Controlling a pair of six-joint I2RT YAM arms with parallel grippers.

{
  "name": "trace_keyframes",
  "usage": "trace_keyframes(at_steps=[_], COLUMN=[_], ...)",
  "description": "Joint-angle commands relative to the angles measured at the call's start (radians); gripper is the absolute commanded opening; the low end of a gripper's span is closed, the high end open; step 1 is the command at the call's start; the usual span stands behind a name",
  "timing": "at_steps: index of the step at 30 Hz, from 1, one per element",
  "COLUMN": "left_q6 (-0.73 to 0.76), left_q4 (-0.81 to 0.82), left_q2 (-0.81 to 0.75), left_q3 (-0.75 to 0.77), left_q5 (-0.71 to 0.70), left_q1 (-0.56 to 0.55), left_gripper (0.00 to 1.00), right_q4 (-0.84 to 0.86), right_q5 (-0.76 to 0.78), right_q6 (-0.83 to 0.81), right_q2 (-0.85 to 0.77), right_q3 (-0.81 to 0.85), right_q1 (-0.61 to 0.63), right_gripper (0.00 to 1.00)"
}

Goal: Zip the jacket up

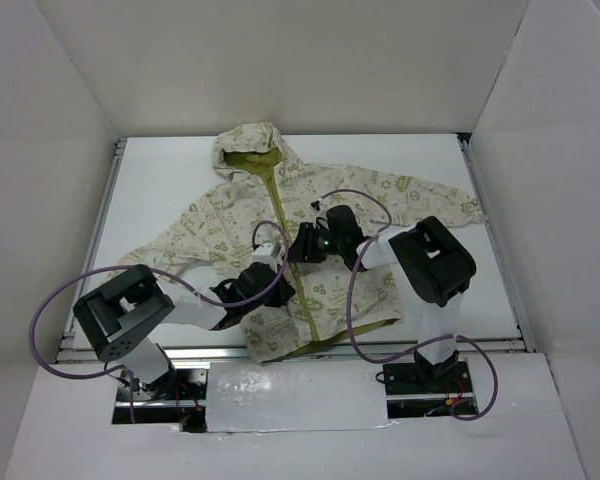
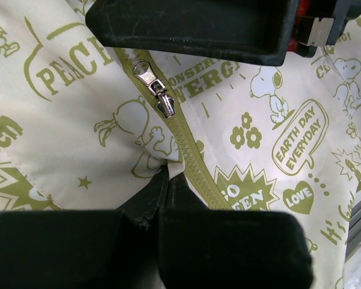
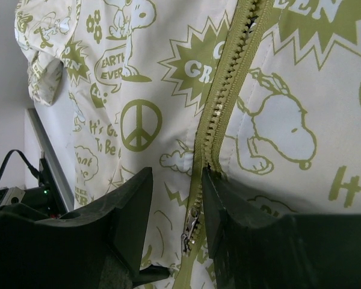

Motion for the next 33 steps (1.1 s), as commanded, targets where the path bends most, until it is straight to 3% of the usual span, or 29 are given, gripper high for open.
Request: trace_keyframes(at_steps=[1, 17, 33], left_q6=[0.050, 0.053, 0.054], left_q4=[-0.160, -0.168, -0.154], left_q2=[0.001, 0.007, 0.013], left_q3=[-0.034, -0.026, -0.028], left_q5=[0.023, 0.011, 0.026], left_q1=[-0.007, -0.006, -0.006], left_gripper=[0.00, 0.00, 0.00], right_q4=[-0.016, 0.052, 0.203], right_q5=[-0.002, -0.109, -0.174], right_q6=[-0.039, -0.033, 0.062], right_q2=[0.015, -0.092, -0.092], right_q3=[-0.003, -0.124, -0.155], right_q1=[0.005, 0.003, -0.006], right_gripper=[0.46, 0.41, 0.41])
